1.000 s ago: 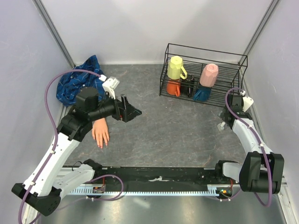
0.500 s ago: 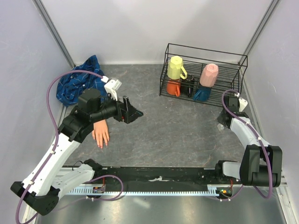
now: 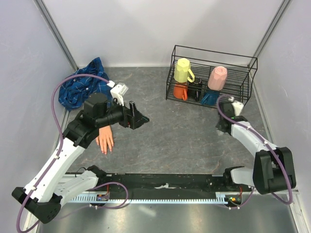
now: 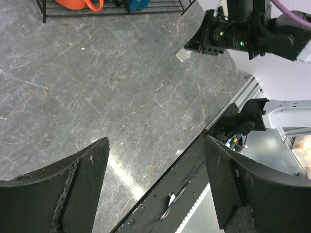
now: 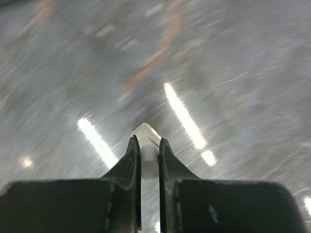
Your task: Paint the nails
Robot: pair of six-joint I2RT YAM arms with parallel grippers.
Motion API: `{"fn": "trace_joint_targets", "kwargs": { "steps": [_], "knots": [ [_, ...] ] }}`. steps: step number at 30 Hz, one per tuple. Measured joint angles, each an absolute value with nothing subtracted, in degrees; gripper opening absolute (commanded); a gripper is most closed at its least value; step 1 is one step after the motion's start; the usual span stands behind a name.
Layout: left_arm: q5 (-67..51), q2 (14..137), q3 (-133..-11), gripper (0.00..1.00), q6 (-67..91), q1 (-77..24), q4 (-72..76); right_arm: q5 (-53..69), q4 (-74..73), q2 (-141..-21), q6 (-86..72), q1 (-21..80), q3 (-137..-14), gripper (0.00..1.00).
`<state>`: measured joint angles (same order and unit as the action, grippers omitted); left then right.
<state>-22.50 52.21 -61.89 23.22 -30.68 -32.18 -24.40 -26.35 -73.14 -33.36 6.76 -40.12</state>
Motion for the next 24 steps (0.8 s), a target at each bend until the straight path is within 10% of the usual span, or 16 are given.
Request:
{"fn": "trace_joint_targets", "kwargs": {
  "steps": [12, 21, 24],
  "knots": [
    [-16.3, 48.7, -57.6, 0.75, 23.4, -30.7, -35.0, -31.4, -32.7, -85.4, -57.8, 56.5, -52.7, 0.05],
    [-15.0, 46.0, -53.8, 0.72, 25.8, -30.7, -35.8, -37.4, -34.3, -96.5, -65.5, 66.3, -61.5, 0.20],
    [-15.0, 46.0, -53.0, 0.73, 26.2, -30.7, -36.1, -37.7, -34.2, -96.7, -65.8, 66.5, -61.5, 0.41]
  ]
}}
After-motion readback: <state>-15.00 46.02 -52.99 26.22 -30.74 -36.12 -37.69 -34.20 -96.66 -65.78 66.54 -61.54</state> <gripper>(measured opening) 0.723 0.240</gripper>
